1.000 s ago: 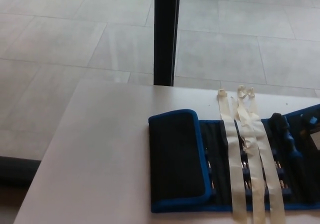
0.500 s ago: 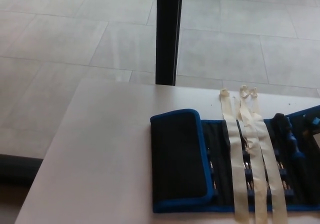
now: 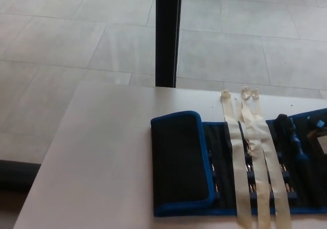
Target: The robot uses its right hand to lift an edge of the toolkit kept in middle of the desk and make one fold in it
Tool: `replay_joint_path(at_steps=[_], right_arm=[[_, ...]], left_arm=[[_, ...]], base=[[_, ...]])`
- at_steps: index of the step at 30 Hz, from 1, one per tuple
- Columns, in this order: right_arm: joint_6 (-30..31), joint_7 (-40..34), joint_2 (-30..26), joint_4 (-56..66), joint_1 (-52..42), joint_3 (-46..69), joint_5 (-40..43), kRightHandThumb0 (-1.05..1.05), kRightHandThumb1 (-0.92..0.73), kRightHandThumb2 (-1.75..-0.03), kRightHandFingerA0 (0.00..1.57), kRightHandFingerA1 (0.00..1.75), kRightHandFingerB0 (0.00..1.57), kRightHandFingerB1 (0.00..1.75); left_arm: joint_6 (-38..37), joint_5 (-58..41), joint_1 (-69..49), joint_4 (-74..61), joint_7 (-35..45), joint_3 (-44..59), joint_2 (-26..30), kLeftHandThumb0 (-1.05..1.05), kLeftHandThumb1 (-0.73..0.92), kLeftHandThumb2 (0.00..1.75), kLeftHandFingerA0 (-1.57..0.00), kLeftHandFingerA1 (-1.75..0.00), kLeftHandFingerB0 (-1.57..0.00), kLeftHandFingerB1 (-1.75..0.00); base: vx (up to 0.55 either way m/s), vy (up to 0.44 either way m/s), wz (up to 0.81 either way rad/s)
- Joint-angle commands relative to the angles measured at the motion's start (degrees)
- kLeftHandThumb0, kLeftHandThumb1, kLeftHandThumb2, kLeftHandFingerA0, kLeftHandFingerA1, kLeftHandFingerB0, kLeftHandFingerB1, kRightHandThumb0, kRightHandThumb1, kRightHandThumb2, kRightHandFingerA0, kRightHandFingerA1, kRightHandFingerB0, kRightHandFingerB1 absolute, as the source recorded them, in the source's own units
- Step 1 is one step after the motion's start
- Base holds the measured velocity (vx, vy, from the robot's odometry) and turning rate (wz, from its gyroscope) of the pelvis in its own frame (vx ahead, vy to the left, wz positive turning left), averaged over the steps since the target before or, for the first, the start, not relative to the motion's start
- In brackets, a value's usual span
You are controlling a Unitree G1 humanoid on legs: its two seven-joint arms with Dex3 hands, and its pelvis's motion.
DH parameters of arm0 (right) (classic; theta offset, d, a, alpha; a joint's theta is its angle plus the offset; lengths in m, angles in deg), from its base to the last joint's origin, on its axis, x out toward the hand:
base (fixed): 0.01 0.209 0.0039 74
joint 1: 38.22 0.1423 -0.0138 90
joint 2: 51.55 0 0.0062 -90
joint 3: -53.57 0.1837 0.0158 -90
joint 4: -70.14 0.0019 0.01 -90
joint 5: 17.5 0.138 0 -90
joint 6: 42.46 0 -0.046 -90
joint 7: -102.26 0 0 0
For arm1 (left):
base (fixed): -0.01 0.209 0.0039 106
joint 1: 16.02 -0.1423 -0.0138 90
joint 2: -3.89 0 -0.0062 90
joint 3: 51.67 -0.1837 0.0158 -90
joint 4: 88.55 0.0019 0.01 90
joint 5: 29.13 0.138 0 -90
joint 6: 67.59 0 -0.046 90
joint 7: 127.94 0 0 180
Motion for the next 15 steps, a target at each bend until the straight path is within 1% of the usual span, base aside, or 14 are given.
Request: replay_joint_path(at_steps=[1, 2, 3, 4, 8, 10, 12, 13, 15], right_arm=[[-2.1, -0.2, -3.0, -2.6, 1.1, 2.3, 0.0, -0.92, -0.92, -0.7, 0.13, 0.52, 0.12, 0.37], [-2.4, -0.1, -3.4, -3.3, 1.5, 2.5, 0.0, -0.92, -0.92, -0.7, 0.14, 0.53, 0.13, 0.38], [-2.7, -0.1, -3.8, -3.7, 1.7, 2.8, -0.1, -0.94, -0.92, -0.68, 0.15, 0.59, 0.15, 0.42], [-2.9, 0.1, -3.9, -4.2, 1.8, 3.0, 0.0, -0.94, -0.92, -0.68, 0.14, 0.6, 0.15, 0.43], [-3.9, 0.2, -3.7, -6.2, 1.9, 3.3, -0.4, -0.96, -0.91, -0.68, 0.15, 0.6, 0.17, 0.45], [-4.2, -0.3, -2.4, -6.6, 1.9, 3.1, -0.2, -0.99, -0.9, -0.68, 0.16, 0.64, 0.15, 0.47], [-3.8, -0.7, -2.0, -7.2, 2.1, 2.9, 0.0, -0.99, -0.91, -0.68, 0.17, 0.62, 0.16, 0.44], [-3.9, -1.1, -1.2, -7.0, 2.4, 3.5, 0.8, -0.98, -0.9, -0.67, 0.19, 0.64, 0.17, 0.44], [-5.7, -1.0, -1.0, -8.0, 2.9, 3.7, 0.6, -0.97, -0.92, -0.68, 0.16, 0.56, 0.17, 0.39]], left_arm=[[-1.2, -0.9, 0.5, 1.6, 0.2, 0.0, 0.6, -0.67, 0.86, 0.66, -0.35, -0.56, -0.33, -0.33], [-0.8, -1.4, 0.8, 2.2, 0.3, 0.4, 0.7, -0.67, 0.85, 0.66, -0.36, -0.56, -0.34, -0.33], [-1.1, -1.1, 0.7, 2.1, 0.1, 0.0, 0.7, -0.67, 0.86, 0.66, -0.37, -0.55, -0.34, -0.32], [-0.9, -1.2, 0.5, 1.6, 0.0, 0.1, 0.6, -0.67, 0.85, 0.66, -0.38, -0.59, -0.37, -0.35], [-1.2, -0.9, -0.2, 0.3, -0.2, -0.4, 0.3, -0.68, 0.86, 0.66, -0.36, -0.58, -0.35, -0.34], [-1.6, -1.2, 0.4, 1.4, 0.0, -0.2, 0.3, -0.67, 0.85, 0.66, -0.39, -0.63, -0.38, -0.37], [-1.6, -1.1, 0.7, 2.5, -0.2, -0.3, 0.4, -0.67, 0.85, 0.66, -0.39, -0.61, -0.38, -0.35], [-1.9, -1.1, 0.6, 2.5, -0.2, -0.3, 0.3, -0.68, 0.85, 0.66, -0.39, -0.61, -0.38, -0.36], [-1.6, -1.4, 0.7, 2.3, 0.3, -0.2, 0.4, -0.68, 0.84, 0.66, -0.39, -0.59, -0.36, -0.34]], base=[[0.0, 0.0, 0.0], [0.0, 0.0, 0.0], [0.0, 0.0, 0.0], [0.0, 0.0, 0.0], [0.0, 0.0, 0.0], [0.0, 0.0, 0.0], [0.0, 0.0, 0.0], [0.0, 0.0, 0.0], [0.0, 0.0, 0.0]])
